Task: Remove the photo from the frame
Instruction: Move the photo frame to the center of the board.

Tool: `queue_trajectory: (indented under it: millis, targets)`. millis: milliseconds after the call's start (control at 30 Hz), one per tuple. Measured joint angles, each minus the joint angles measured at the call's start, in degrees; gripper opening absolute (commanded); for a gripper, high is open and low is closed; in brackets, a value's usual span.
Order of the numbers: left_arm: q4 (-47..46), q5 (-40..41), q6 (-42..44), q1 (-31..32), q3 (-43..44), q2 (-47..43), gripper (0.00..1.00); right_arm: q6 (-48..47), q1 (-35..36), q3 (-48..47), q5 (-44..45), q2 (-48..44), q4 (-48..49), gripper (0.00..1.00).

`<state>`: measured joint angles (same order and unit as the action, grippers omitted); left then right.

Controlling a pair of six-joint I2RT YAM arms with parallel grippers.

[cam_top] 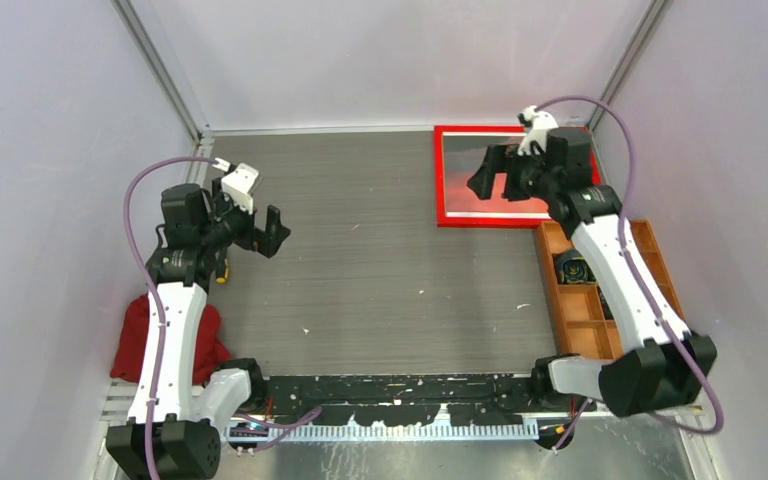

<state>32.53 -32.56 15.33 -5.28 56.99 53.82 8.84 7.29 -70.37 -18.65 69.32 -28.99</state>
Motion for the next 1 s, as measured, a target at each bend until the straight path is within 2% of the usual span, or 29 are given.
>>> queue_trajectory:
  millis: [133,400,600,1000]
  targets:
    - [1.4,0.0,1.6,0.0,-0.6,-0.7,1.00,-1.0,3.0,-6.3,6.0,8.9,-1.3,1.00]
    - [2.1,-0.7,2.1,0.0,-5.4,-2.0,1.00,-0.2,3.5,-16.7,13.9,25.5,-2.2,1.00]
    - [2.0,-1.9,2.1,0.0,-6.8,-1.2,1.00,1.4,4.6,-15.8,17.7,29.2,-1.3,0.98]
    - [1.6,-3.6,2.1,0.0,-8.6,-1.8,1.00,4.0,8.4,-12.4,18.1,32.3,2.0,0.91]
